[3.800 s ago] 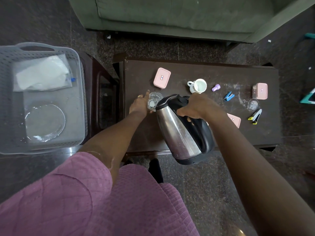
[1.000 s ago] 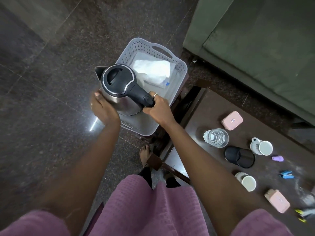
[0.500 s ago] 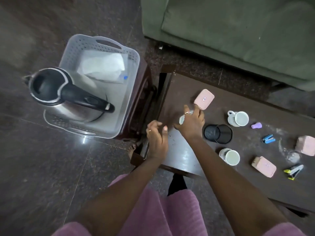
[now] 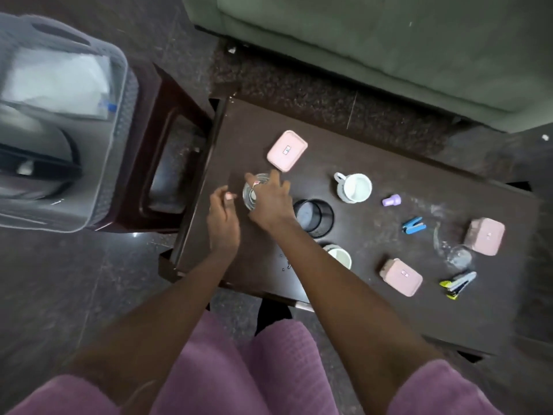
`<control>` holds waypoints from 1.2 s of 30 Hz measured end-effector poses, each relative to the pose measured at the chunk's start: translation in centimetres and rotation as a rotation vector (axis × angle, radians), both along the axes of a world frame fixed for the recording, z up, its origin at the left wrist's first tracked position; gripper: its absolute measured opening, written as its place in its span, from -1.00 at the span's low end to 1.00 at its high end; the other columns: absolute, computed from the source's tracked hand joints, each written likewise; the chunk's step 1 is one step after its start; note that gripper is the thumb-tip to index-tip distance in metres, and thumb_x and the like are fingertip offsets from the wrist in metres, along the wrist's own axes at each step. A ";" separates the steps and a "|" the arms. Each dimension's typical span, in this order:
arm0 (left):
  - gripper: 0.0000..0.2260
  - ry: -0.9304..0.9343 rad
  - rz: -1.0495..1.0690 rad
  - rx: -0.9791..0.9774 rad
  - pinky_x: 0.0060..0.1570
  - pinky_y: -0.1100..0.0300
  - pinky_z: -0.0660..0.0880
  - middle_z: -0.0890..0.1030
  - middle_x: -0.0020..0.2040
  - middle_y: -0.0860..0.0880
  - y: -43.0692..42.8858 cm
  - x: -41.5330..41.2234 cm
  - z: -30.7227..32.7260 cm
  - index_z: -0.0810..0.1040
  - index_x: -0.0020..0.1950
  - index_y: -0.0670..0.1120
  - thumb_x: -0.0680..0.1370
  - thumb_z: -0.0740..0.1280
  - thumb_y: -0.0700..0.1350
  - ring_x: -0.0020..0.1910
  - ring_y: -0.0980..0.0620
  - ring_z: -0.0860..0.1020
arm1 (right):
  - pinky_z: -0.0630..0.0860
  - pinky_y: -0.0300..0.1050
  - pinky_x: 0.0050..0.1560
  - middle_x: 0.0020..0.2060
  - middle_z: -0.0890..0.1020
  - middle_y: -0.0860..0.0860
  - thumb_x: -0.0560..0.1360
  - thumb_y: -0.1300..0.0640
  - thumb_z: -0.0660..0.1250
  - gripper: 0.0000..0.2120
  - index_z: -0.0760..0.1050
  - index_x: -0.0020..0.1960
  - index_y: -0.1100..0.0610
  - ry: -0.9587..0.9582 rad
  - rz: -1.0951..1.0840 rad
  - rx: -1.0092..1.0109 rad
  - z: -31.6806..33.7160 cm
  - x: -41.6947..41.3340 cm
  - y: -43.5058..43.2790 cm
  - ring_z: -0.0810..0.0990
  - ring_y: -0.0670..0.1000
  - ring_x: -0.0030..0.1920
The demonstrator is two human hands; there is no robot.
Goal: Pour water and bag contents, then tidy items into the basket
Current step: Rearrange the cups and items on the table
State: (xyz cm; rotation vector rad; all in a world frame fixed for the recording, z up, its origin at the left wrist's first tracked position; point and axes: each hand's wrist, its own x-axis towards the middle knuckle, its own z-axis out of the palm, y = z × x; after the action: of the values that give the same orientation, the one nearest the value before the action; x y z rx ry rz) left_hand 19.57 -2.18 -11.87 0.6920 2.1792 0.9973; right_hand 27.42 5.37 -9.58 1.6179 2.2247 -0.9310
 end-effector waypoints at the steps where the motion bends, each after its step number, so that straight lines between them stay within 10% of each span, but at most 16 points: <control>1: -0.78 0.009 0.024 0.026 -0.02 0.31 0.36 0.64 0.07 -0.12 0.4 0.7 0.3 0.44 0.23 -0.15 0.63 0.12 -0.15 0.06 -0.06 0.57 | 0.51 0.17 0.05 0.24 0.25 0.16 0.29 0.17 0.48 -0.25 0.22 0.37 -0.15 0.030 -0.010 0.003 0.8 0.9 0.3 0.33 0.27 0.13; 8: -0.75 0.086 -0.024 0.190 0.07 0.09 0.41 0.64 0.04 -0.13 5.6 6.4 2.9 0.49 0.15 -0.12 0.60 0.09 -0.09 0.05 -0.13 0.56 | 0.42 0.08 0.17 0.22 0.27 0.16 0.19 0.05 0.53 -0.16 0.23 0.38 -0.15 0.081 -0.188 0.099 7.0 10.2 3.7 0.35 0.30 0.13; 13: -0.77 0.180 -0.474 0.066 0.20 0.04 0.37 0.58 0.13 -0.22 10.7 12.5 2.3 0.52 0.17 -0.23 0.52 0.28 -0.24 0.16 -0.21 0.51 | 0.41 0.07 0.16 0.25 0.27 0.16 0.23 0.05 0.53 -0.18 0.25 0.40 -0.14 0.001 -0.396 0.135 7.7 19.1 6.5 0.33 0.28 0.18; 21: -0.16 0.477 -1.175 -0.406 0.36 -0.11 0.23 0.23 0.47 -0.06 15.1 20.8 -1.4 0.19 0.44 0.08 0.27 0.50 0.22 0.43 -0.15 0.19 | 0.41 0.05 0.21 0.30 0.25 0.15 0.21 0.10 0.58 -0.15 0.26 0.40 -0.11 -0.096 -0.483 0.080 2.9 28.3 9.6 0.27 0.26 0.27; 26: -0.46 0.592 -1.158 -0.457 0.28 -0.16 0.33 0.37 0.34 -0.10 14.9 21.1 -3.1 0.28 0.35 0.05 0.43 0.41 -0.04 0.32 -0.18 0.35 | 0.46 0.06 0.13 0.30 0.24 0.13 0.23 0.15 0.55 -0.15 0.24 0.41 -0.13 -0.046 -0.539 0.084 0.2 28.4 10.7 0.26 0.24 0.27; 36: -0.46 0.691 -0.967 -0.626 0.37 -0.34 0.10 0.42 0.33 -0.11 14.4 19.2 -3.1 0.29 0.35 0.00 0.43 0.41 -0.11 0.33 -0.20 0.37 | 0.50 0.16 0.08 0.29 0.26 0.13 0.24 0.12 0.57 -0.16 0.25 0.41 -0.14 -0.020 -0.537 0.107 -3.1 25.5 11.0 0.27 0.23 0.25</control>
State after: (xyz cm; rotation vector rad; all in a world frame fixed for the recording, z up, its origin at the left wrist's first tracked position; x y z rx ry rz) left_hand 38.74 12.20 -14.94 1.6672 2.0419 -0.4680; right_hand 52.94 16.36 -12.64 2.3244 1.8788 -0.9134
